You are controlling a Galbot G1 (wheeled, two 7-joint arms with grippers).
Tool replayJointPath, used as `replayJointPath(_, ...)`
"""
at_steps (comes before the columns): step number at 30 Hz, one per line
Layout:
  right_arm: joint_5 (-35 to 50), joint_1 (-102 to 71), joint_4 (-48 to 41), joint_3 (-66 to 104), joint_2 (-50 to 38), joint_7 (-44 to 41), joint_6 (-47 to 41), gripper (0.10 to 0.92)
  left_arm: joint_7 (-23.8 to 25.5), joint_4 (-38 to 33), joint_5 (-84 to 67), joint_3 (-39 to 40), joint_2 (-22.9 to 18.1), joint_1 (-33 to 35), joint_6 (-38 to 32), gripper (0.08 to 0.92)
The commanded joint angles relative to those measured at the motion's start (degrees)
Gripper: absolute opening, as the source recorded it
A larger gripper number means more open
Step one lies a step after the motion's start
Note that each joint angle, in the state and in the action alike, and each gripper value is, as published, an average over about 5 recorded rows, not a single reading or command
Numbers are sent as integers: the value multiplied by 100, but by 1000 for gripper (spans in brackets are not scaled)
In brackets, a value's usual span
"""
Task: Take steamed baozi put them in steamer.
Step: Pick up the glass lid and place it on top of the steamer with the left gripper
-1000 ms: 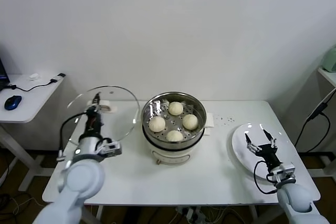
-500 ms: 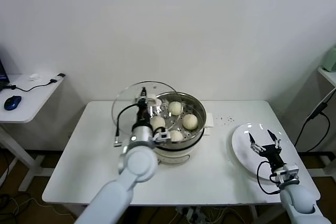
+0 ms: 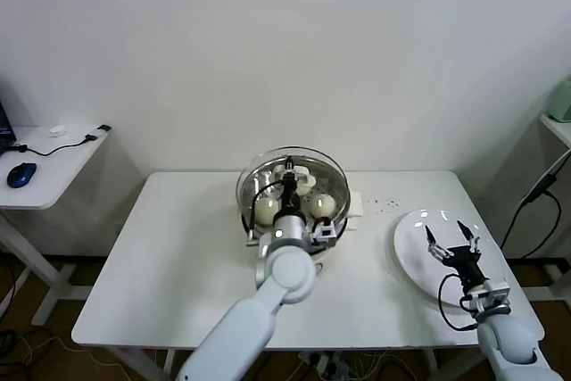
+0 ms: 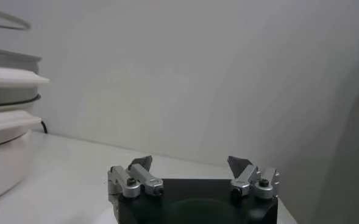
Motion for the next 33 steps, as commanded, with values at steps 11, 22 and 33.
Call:
replayJointPath(11,-86,22,-66,28,59,-27,35,823,-213,773,-81,27,-413,-121,280,150)
replayJointPath(22,-106,17,-64,49,74,-41,50,823,-249,801,-103,-40,-338,-124,280,150)
replayJointPath(33,-157,17,-64,57,102,-58,63,823,-361,880,-154,-23,-299,-82,280,150)
